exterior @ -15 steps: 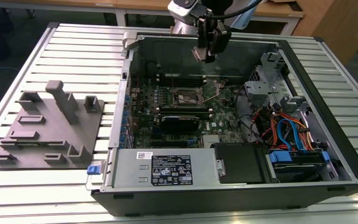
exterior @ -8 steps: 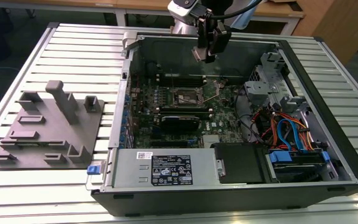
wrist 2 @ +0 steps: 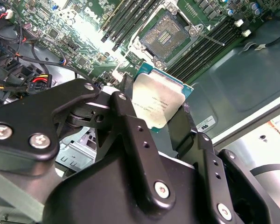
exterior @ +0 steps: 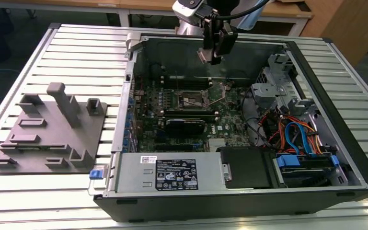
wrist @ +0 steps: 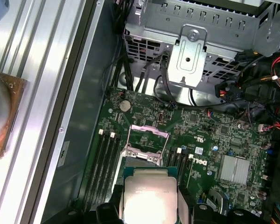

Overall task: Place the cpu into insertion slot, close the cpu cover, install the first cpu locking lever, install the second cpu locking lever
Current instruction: 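Place the cpu into insertion slot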

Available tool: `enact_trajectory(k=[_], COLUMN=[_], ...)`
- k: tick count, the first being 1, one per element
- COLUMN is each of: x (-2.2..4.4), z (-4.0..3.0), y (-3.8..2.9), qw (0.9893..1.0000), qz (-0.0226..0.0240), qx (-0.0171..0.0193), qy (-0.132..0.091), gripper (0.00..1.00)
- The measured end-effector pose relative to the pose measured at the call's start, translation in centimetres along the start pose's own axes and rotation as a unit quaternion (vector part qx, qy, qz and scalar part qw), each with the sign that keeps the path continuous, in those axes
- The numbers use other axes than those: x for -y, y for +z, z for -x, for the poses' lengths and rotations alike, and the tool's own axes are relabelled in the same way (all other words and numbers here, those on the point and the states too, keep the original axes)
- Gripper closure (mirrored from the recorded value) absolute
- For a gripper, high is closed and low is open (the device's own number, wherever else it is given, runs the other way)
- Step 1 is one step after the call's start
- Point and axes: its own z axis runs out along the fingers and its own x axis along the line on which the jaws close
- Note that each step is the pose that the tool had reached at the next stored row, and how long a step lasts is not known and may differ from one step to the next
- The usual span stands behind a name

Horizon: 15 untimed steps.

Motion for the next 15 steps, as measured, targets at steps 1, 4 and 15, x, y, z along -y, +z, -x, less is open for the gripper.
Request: enact_trajectory(k=[1,4,15], x=[0.0,0.0,0.0], z=[0.0,0.0,0.0], y=[0.0,0.0,0.0], qw=[1.0,1.0,1.0], qz=[0.0,0.0,0.0], qx=[0.0,0.0,0.0001], qy=[0.0,0.0,0.001], gripper=[0.46,0.46,0.46])
